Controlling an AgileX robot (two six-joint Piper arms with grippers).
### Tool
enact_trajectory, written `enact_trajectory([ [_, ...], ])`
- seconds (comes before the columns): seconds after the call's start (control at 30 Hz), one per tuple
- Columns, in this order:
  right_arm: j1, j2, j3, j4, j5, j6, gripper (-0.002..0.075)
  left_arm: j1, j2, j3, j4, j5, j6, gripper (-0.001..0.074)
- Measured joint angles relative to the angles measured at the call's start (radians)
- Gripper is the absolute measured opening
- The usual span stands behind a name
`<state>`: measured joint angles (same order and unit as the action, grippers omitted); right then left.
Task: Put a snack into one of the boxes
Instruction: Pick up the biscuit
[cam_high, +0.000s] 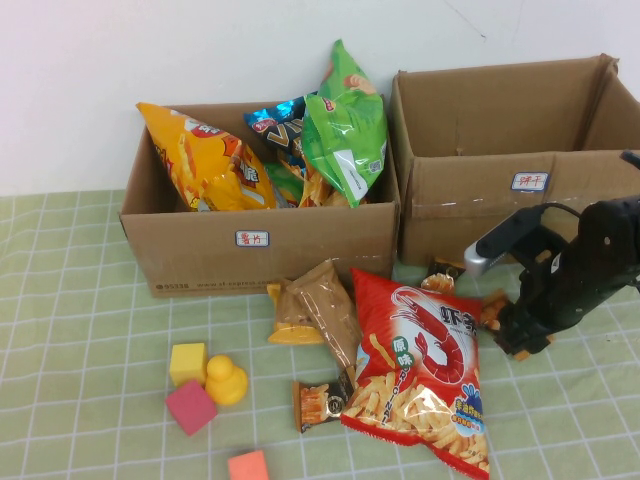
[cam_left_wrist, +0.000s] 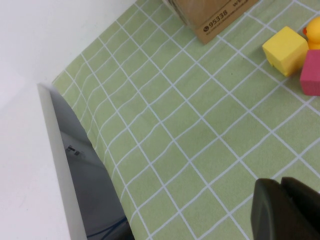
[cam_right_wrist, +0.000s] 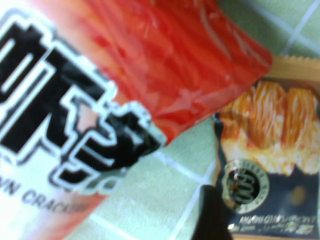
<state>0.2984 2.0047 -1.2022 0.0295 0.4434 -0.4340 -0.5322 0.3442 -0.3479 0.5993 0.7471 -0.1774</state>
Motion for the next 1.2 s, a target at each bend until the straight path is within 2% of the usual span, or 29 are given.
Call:
enact_trajectory([
  [0.27,0.000,0.000,0.005,0.036,-0.132,0.000,0.0450,0.000,0.000,0.000,0.002,0.000,-0.007,-0.0001],
  [1.2,0.000,0.056,0.005,0.079,-0.106,-0.004,0.0450,0.000,-0.010,0.000,0.002,0.000,-0.015,-0.0001],
])
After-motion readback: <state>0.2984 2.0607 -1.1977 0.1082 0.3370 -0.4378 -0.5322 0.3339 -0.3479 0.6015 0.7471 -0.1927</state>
